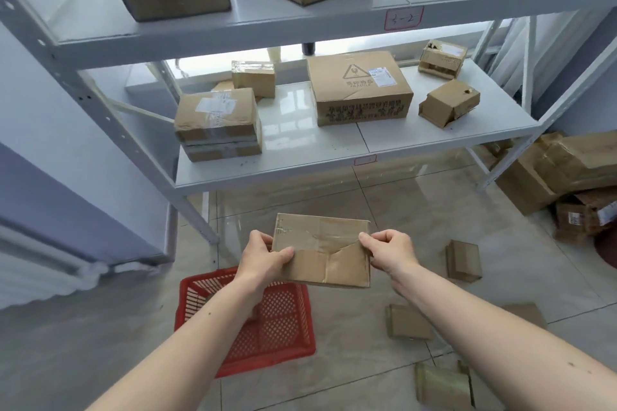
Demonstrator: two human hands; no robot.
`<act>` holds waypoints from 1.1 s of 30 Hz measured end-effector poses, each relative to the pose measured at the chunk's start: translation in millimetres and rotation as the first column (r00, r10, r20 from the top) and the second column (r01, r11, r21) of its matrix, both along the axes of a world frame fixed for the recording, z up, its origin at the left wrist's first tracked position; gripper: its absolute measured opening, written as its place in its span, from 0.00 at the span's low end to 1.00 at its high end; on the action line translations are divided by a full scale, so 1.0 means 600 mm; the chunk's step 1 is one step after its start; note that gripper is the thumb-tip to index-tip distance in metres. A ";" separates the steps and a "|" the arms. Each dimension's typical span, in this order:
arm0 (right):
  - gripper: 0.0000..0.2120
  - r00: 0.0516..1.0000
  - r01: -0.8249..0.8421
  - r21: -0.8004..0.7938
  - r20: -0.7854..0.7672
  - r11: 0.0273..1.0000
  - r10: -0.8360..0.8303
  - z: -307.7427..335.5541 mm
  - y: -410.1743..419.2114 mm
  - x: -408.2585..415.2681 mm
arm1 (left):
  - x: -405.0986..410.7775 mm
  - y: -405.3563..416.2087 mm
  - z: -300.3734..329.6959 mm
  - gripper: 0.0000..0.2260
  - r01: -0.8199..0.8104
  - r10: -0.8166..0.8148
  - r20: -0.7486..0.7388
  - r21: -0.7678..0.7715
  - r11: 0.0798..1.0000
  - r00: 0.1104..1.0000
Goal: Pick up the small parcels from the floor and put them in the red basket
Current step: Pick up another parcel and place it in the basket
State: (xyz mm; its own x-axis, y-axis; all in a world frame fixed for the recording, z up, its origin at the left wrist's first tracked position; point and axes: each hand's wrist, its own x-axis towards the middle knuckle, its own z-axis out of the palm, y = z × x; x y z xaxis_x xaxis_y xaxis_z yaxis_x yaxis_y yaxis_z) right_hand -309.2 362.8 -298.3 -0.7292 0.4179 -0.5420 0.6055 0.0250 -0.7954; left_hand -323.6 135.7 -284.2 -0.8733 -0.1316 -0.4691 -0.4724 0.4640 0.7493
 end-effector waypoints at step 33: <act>0.13 0.968 -0.185 -0.047 0.161 0.982 0.191 -0.693 -0.293 -0.041 | 0.008 -0.245 -0.766 0.13 -0.198 0.189 0.090 0.097 0.976 0.978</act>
State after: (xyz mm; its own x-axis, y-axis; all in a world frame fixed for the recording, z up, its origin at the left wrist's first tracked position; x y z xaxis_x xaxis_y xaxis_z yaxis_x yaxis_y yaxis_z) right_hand -334.0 186.7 -714.2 -0.6928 0.2628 -0.6715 0.7148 0.1276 -0.6876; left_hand -319.0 -11.1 -743.6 -0.7955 -0.2408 -0.5561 -0.6055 0.2792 0.7453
